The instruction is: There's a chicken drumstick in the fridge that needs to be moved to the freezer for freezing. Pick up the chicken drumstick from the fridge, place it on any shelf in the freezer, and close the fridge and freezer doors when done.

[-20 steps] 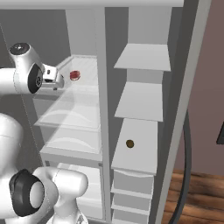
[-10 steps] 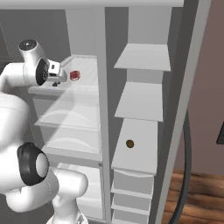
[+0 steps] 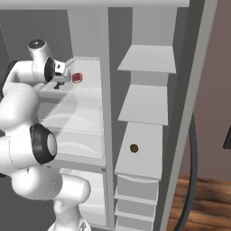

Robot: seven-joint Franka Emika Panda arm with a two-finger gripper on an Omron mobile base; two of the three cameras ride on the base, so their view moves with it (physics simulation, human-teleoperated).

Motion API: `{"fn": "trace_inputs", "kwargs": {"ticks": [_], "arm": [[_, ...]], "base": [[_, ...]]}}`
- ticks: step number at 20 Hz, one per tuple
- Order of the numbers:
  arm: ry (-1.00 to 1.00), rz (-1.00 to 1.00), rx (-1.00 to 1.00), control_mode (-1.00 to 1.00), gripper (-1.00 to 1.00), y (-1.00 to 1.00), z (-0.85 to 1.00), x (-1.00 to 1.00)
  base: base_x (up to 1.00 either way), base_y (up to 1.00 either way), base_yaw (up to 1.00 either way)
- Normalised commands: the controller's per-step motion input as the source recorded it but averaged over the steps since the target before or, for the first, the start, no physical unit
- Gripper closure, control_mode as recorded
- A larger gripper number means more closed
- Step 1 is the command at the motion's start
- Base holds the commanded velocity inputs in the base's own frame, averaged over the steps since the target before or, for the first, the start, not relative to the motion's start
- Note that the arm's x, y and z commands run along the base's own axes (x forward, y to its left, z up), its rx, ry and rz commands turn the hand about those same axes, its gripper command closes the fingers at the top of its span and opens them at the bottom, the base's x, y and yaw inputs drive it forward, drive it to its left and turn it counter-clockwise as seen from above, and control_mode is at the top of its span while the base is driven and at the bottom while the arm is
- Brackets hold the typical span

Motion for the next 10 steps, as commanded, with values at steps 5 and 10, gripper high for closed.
{"fn": "trace_inputs", "kwargs": {"ticks": [5,10], "arm": [[0.03,0.00,0.01,-1.00,-1.00,0.13,-0.45,0.53],[0.06,0.00,0.00,-1.00,-1.00,0.03,-0.15,0.57]], "base": [[0.00,0.00,0.00],[0.00,0.00,0.00]]}}
